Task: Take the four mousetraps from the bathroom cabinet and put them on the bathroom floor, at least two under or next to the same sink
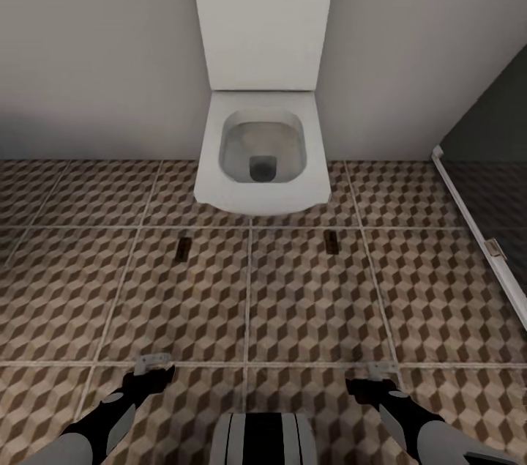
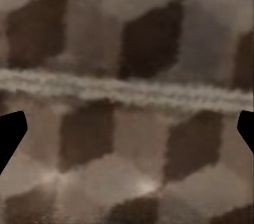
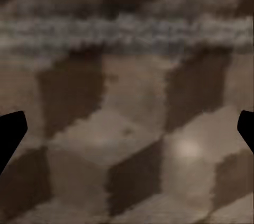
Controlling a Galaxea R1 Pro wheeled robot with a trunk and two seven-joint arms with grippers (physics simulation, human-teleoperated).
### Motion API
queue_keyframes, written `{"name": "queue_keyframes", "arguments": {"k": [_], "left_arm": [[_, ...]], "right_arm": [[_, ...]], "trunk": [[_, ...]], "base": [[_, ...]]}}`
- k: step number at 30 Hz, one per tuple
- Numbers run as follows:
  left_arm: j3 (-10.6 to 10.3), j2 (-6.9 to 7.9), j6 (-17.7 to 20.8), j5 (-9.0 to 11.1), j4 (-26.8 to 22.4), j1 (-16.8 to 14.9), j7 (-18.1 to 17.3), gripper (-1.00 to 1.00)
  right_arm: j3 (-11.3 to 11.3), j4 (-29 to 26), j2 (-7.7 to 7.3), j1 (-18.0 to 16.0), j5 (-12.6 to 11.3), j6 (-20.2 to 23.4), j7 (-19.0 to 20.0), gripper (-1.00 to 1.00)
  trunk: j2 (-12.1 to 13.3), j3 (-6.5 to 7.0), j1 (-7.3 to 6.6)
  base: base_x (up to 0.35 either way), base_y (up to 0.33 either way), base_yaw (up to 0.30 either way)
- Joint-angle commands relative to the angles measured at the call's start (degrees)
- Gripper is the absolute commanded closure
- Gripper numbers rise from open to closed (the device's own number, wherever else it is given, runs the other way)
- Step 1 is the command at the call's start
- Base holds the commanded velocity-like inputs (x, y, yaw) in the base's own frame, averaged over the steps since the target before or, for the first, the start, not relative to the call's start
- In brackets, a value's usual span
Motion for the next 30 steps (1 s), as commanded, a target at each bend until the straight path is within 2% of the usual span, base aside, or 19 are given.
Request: {"name": "queue_keyframes", "arguments": {"k": [1, 13, 30], "left_arm": [[-0.47, 0.05, -0.22, 0.6, 0.07, -0.02, -0.11, -1.0], [-0.68, 0.09, -0.35, 0.6, 0.07, 0.0, -0.14, -1.0], [-0.79, -0.16, -0.49, 0.53, 0.16, 0.01, 0.33, -1.0]], "right_arm": [[-0.49, 0.06, 0.0, -0.03, 0.58, -0.2, 0.2, -1.0], [-0.45, 0.06, 0.01, -0.03, 0.65, -0.2, 0.2, -1.0], [-0.28, -0.06, 0.09, -0.03, 0.71, -0.2, 0.26, -1.0]], "trunk": [[-0.01, -0.03, -0.05], [-0.01, -0.03, -0.05], [-0.01, -0.03, -0.05]], "base": [[-0.343, 0.0, 0.0], [-0.293, 0.0, 0.0], [-0.034, 0.0, 0.0]]}}
